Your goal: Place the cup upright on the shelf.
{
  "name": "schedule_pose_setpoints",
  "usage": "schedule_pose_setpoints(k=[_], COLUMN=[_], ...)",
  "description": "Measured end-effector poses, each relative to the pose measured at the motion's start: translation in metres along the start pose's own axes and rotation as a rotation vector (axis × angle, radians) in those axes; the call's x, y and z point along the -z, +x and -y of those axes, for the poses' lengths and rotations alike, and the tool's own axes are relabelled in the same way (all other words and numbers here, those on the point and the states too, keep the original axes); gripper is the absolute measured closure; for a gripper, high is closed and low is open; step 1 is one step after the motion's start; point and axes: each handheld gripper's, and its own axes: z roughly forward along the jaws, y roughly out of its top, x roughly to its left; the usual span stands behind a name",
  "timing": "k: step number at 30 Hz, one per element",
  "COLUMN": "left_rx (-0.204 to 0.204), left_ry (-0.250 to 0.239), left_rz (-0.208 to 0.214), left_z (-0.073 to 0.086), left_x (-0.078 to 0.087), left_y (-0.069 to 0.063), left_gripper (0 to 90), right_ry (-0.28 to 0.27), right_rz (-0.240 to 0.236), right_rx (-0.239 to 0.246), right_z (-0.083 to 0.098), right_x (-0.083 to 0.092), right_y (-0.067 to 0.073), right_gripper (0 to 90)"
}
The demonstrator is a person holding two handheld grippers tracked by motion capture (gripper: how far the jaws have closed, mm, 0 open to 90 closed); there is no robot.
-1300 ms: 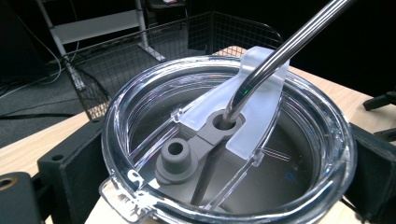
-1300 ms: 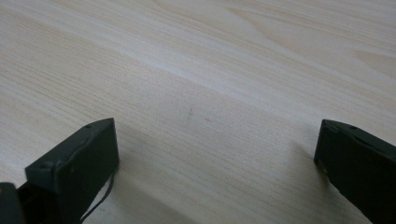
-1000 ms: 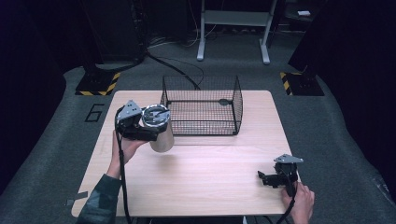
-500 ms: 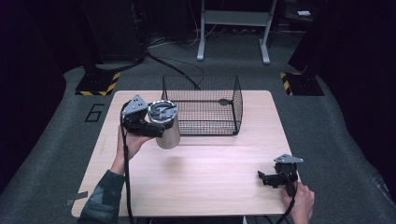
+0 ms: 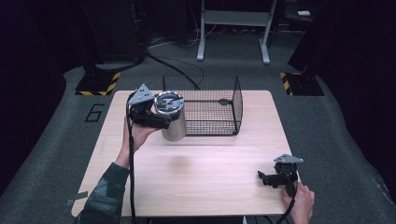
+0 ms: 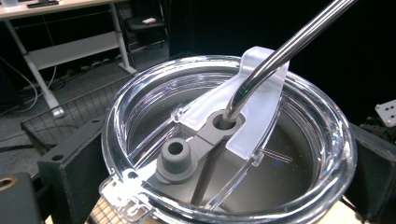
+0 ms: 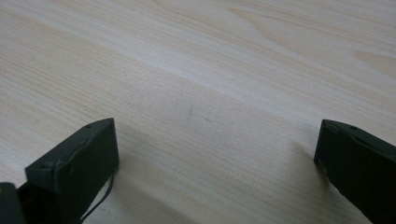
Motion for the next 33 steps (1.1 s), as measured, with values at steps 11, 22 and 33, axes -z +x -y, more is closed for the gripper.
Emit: schedule_pose_setpoints(k=[11, 22, 33], left_rx=[0.008, -0.007, -0.010], left_ry=[-0.014, -0.020, -0.026], left_rz=[-0.015, -0.037, -0.067], left_z=[-0.012, -0.026, -0.040], left_x=[-0.016, -0.031, -0.052], left_y=[0.008, 0.014, 0.016], left_gripper=[4.0, 4.0, 4.0], right_ry=[-0.001, 0.000, -0.003], right_rz=[0.000, 0.000, 0.000], right_rx=[0.000, 0.000, 0.001], right_z=[0.000, 0.000, 0.000], right_x=[0.000, 0.000, 0.000], right_y=[0.000, 0.000, 0.000], right_gripper=[0.0, 0.0, 0.0])
